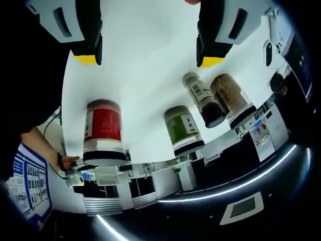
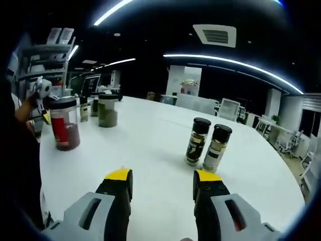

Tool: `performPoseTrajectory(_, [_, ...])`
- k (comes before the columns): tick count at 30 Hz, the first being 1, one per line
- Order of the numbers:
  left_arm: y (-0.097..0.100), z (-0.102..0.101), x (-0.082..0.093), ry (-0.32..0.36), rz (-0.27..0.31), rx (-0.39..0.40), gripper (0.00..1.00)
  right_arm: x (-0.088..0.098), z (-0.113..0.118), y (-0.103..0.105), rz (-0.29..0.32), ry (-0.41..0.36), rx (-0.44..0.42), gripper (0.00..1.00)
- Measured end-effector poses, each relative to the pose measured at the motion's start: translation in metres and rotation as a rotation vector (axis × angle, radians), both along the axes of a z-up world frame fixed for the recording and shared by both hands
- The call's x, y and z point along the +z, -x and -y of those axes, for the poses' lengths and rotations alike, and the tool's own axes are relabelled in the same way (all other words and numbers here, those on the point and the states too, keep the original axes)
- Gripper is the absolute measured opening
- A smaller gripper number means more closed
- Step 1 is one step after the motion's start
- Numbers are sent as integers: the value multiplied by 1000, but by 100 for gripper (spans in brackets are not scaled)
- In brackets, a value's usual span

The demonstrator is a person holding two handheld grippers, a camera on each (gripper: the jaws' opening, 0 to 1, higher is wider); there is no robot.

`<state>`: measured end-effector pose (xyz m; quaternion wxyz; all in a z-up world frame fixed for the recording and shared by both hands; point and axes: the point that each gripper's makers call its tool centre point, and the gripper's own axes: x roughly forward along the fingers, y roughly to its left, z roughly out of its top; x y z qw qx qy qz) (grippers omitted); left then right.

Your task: Pick up the mixed condiments and ingredients on the table and sort them into separate groups

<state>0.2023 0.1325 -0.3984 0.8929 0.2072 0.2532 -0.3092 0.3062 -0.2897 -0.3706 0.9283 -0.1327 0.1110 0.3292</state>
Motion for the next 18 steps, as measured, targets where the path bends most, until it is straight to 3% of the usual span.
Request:
performPoseTrajectory(7, [-6, -12, -2, 11, 7, 39, 77, -3, -3, 3, -6, 6, 24, 49])
performPoseTrajectory(11, [4, 18, 24, 179, 37, -67, 77, -6, -4, 4, -7, 28, 17, 48])
performPoseTrajectory(18, [8, 33, 35, 190, 80, -137, 78, 0, -17, 11, 16, 59, 64, 48])
